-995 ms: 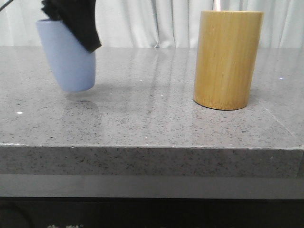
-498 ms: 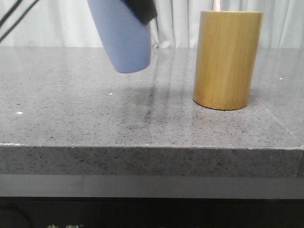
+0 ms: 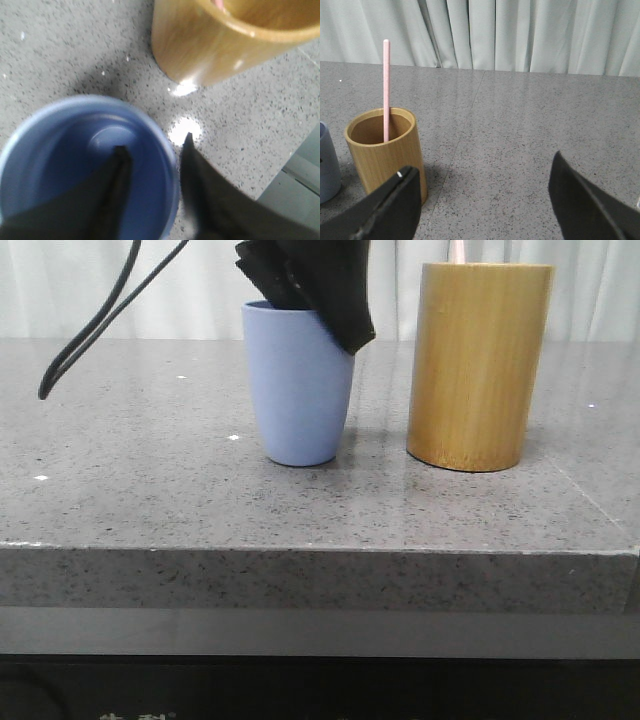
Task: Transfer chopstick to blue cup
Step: 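Lift the blue cup with the left gripper and carry it beside the bamboo cup, then set the blue cup down, open the left gripper and withdraw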
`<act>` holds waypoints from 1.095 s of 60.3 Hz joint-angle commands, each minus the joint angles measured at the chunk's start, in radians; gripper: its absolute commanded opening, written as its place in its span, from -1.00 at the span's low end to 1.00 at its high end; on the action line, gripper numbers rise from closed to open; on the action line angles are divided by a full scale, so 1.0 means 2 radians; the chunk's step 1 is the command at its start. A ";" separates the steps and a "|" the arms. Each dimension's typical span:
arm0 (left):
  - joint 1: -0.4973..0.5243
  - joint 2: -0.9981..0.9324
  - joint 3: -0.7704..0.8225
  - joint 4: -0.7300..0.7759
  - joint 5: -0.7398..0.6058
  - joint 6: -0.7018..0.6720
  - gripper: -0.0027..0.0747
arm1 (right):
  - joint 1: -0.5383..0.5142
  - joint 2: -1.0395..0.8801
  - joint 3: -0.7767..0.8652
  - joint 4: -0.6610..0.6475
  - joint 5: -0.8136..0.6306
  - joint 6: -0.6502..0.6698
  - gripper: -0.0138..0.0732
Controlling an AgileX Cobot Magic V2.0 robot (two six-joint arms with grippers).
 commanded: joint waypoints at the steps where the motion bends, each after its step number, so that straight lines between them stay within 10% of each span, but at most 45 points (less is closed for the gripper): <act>1: -0.004 -0.026 -0.017 -0.009 -0.021 -0.004 0.13 | -0.001 0.008 -0.017 0.003 -0.034 -0.002 0.58; 29: 0.004 -0.090 -0.082 0.019 0.032 -0.026 0.14 | -0.001 0.008 -0.017 0.003 -0.032 -0.002 0.58; 50: 0.099 -0.168 0.002 0.064 0.032 -0.030 -0.94 | -0.001 0.008 -0.017 0.003 -0.032 -0.002 0.58; 66: 0.231 -0.263 0.132 0.064 0.005 -0.070 -0.98 | -0.001 0.008 -0.017 0.005 -0.033 -0.002 0.58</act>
